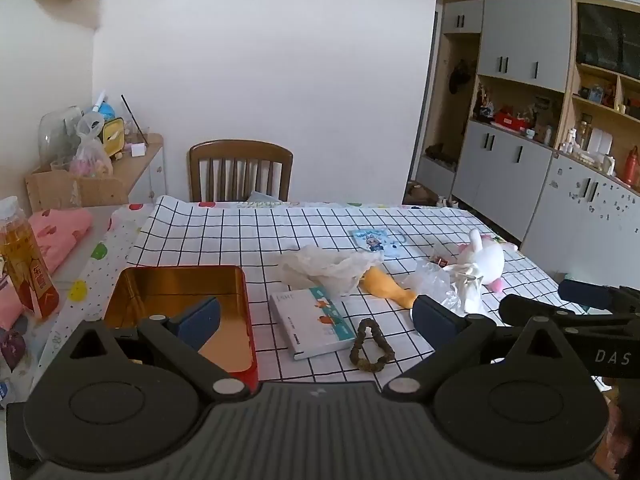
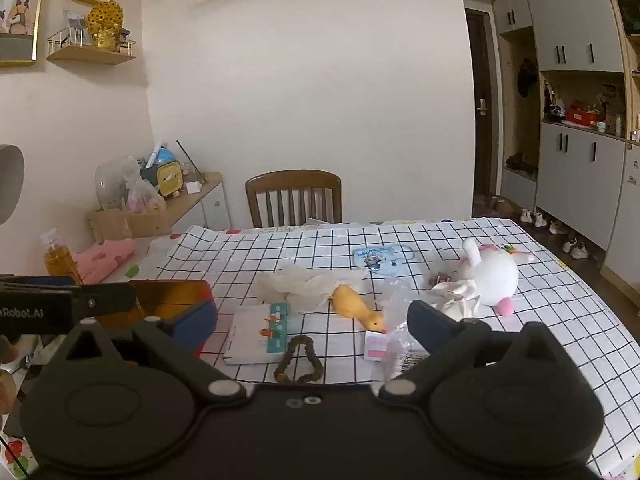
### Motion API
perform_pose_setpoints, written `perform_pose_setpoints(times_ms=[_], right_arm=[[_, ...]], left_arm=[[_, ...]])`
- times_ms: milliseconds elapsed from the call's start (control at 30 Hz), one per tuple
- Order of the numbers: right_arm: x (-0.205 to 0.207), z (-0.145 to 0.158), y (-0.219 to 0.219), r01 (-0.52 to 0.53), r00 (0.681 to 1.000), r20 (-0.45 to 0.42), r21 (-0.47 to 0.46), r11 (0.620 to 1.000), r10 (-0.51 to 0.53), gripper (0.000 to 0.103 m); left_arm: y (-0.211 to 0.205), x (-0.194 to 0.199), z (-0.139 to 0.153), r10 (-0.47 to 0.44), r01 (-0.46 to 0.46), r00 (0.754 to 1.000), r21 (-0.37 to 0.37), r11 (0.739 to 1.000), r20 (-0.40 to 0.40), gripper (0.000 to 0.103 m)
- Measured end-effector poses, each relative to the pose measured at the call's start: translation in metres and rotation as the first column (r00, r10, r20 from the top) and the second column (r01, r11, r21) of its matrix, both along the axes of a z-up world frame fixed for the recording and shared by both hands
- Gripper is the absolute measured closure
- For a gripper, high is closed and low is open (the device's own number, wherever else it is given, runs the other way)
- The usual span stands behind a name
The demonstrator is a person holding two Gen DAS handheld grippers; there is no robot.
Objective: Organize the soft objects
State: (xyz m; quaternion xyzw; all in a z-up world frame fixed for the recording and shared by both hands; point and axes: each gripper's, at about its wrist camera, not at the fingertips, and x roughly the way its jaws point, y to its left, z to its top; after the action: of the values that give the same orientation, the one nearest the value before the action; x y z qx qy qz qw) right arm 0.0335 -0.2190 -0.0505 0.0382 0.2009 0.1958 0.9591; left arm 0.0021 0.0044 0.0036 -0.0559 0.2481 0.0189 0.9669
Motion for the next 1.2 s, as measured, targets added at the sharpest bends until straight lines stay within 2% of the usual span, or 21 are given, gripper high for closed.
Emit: perform_pose_setpoints(times_ms=[500,1200], right_arm=[[0.007,0.000,-0.003,0.016,1.000,-0.008,0.020,1.000,-0.016,0.001],[0.011,0.004,0.008,-0.046,0.999,0.016,0.018,0.999,0.045,0.001]], left_arm=[[0.002,0.009,0.000,-0.012,0.011,1.000,-0.015,1.000,-0.018,0.000],[-0.002,0.016,-0.003,-0.040,0.040,0.999,-0.020,0.999,-0.027,0.000]])
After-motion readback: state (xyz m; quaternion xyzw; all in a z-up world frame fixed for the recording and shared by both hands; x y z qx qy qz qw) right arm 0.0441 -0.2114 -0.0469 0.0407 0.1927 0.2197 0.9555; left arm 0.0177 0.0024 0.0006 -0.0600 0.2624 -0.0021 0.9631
